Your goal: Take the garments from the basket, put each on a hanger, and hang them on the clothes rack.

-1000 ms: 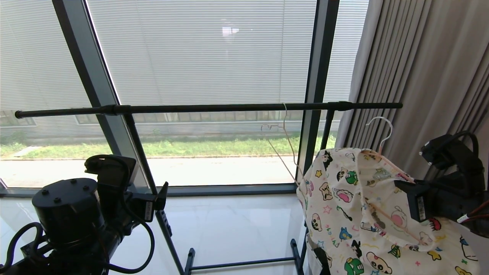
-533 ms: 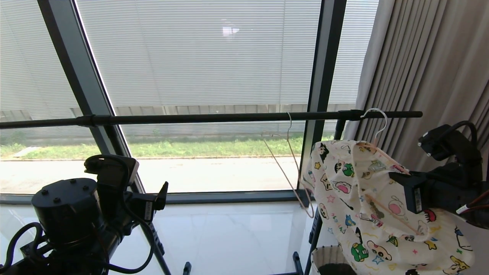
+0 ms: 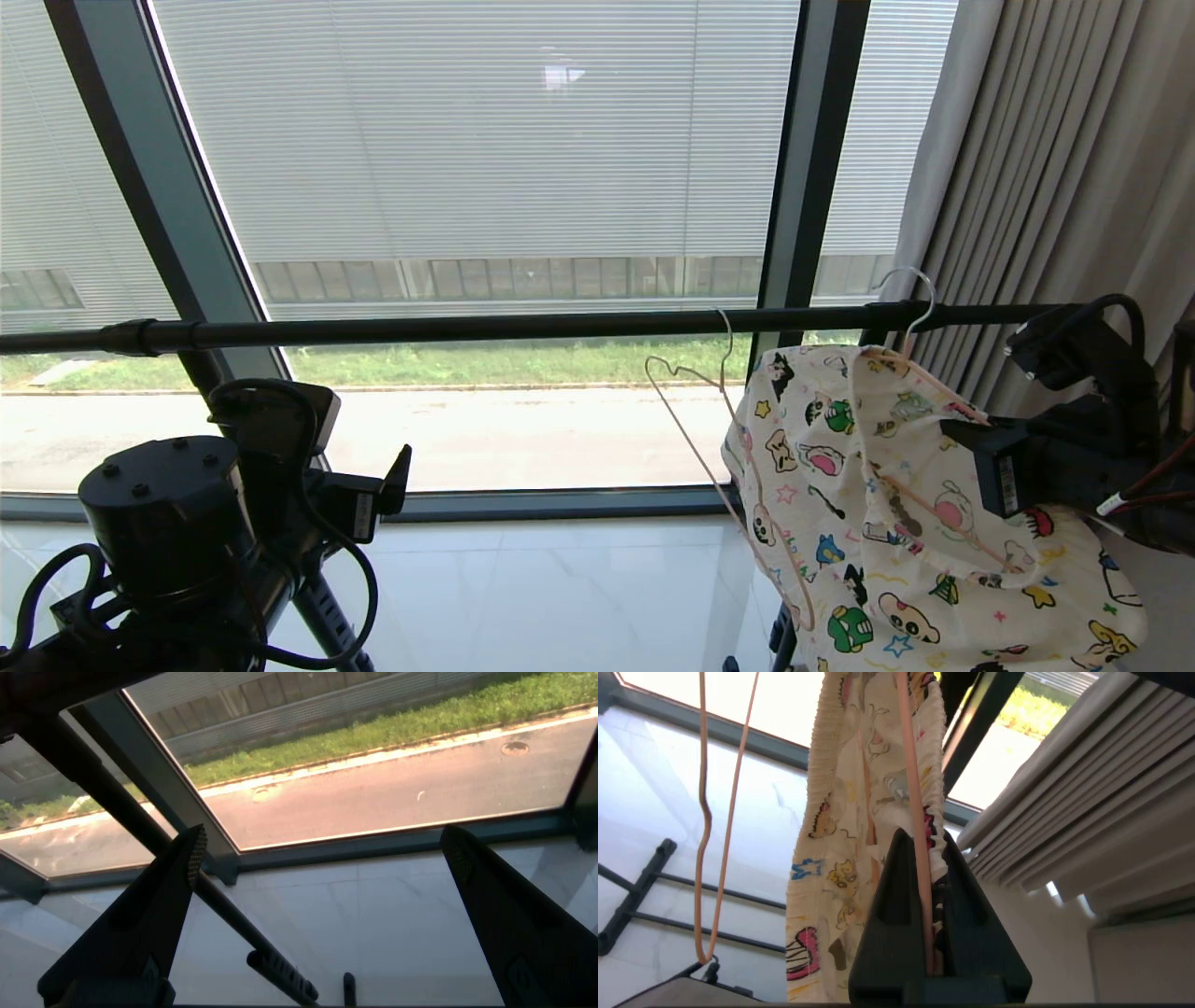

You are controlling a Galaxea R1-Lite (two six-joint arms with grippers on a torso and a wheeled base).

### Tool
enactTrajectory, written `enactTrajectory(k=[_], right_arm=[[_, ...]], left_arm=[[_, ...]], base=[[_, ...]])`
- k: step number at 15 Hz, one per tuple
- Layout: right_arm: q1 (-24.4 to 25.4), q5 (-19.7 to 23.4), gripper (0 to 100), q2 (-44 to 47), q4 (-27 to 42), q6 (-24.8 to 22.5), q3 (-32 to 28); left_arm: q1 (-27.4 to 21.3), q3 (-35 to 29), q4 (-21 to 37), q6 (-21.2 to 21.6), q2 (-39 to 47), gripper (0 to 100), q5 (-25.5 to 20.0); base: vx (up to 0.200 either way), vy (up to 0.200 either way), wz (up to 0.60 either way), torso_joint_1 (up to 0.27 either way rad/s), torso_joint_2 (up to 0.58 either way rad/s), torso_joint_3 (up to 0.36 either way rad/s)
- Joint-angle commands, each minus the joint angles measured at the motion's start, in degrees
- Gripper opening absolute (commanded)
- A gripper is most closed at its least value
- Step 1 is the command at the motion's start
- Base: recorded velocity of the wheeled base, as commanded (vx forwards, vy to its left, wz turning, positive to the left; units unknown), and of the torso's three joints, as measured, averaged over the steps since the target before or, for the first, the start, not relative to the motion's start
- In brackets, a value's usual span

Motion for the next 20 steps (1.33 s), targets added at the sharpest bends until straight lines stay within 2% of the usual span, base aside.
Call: enactTrajectory(k=[1,4,8,10,20], right_arm=[[0.02,-0.05,0,0.63,-0.01,-0.06,-0.01],[0.02,-0.05,0,2.38,-0.01,0.03,-0.89],[-0.07,-0.05,0,8.1,-0.09,0.29,-4.67],[-0.24,-0.05,0,12.49,-2.29,0.38,-7.3],[-0.42,-0.23,0,17.85,-3.35,0.64,-7.65]], left_arm=[[-0.01,0.4,-0.01,0.05,0.13,100,0.0],[0.08,0.84,-0.01,0.05,0.04,100,0.0],[0.08,0.66,-0.01,0.05,0.04,100,0.0],[0.08,1.1,-0.01,-0.03,-0.05,100,0.09],[0.08,1.28,-0.98,-0.03,-0.05,100,0.18]], base=[[0.0,0.0,0.0,0.0,0.0,0.0],[0.0,0.0,0.0,0.0,0.0,0.0],[0.0,0.0,0.0,0.0,0.0,0.0],[0.0,0.0,0.0,0.0,0.0,0.0],[0.0,0.0,0.0,0.0,0.0,0.0]])
